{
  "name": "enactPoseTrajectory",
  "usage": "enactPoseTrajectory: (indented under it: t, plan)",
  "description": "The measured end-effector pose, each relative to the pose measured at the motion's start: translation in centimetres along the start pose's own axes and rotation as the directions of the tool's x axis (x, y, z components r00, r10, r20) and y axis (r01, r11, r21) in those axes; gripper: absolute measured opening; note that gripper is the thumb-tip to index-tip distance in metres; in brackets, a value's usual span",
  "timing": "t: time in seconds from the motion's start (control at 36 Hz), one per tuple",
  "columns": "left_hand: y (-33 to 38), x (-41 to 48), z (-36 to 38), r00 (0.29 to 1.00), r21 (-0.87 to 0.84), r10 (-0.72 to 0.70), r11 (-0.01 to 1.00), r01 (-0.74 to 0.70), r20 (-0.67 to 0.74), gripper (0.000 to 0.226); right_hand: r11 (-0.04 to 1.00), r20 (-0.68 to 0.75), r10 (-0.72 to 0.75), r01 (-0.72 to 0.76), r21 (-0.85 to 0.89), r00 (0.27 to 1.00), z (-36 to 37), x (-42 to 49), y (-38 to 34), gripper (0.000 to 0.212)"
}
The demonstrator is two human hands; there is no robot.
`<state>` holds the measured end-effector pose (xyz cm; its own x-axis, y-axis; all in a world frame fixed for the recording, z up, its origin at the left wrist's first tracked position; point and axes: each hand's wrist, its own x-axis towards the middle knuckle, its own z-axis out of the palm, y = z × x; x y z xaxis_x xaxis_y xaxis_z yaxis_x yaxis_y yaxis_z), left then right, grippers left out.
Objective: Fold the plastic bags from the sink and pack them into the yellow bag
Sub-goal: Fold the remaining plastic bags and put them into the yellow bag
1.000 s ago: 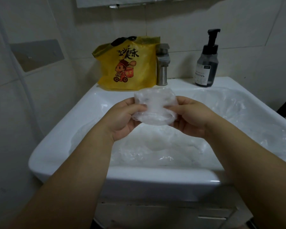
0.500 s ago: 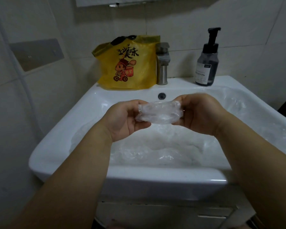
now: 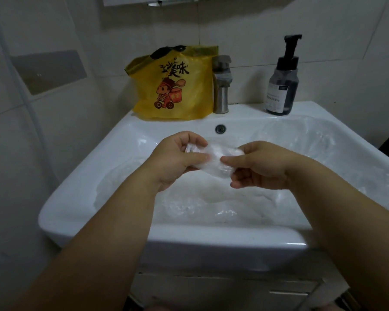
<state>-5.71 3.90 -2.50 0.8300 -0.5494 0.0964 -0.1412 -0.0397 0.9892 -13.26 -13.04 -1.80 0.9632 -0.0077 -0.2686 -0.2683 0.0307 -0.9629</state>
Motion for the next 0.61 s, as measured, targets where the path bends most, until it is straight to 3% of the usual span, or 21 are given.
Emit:
enactPoseTrajectory:
  t: [0.06,0.14,0.19,0.31,0.36,0.5,0.61]
  plan:
    - [0.3,0.1,0.1,1.000,-0.087,0.011,0.996,-0.013,-0.024,0.030,0.999,-0.032,-0.041,0.042,0.030,0.999,0.0,0.1,-0.1,0.009]
    - [0.4,0.7,0.0,0.991,-0.348,-0.029,0.937,-0.017,-0.128,0.053,0.984,-0.113,-0.139,0.150,0.099,0.984,0.2,0.4,-0.3,0.015]
    - [0.4,0.9,0.1,0.995,-0.412,-0.061,0.911,0.022,-0.082,0.066,0.969,-0.157,-0.191,0.212,0.128,0.969,0.4,0.7,-0.2,0.013]
    - [0.0,0.2,2.1,0.973,-0.177,-0.152,0.967,0.183,0.174,0.059,0.938,-0.112,-0.283,0.299,0.173,0.953,1.5,0.8,-0.2,0.014]
    - [-0.3,0.0,3.1,0.963,-0.108,-0.163,0.976,0.189,0.213,0.059,0.937,-0.084,-0.305,0.315,0.150,0.949,2.2,0.9,0.1,0.021]
    - [-0.2,0.5,3.2,0.981,-0.254,-0.154,0.950,0.181,0.123,0.048,0.947,-0.081,-0.310,0.315,0.058,0.947,2.6,1.1,0.6,0.021]
    - [0.4,1.1,2.3,0.995,-0.413,-0.097,0.906,0.097,0.021,0.018,0.958,-0.101,-0.288,0.283,-0.053,0.952,2.5,1.3,0.5,0.017]
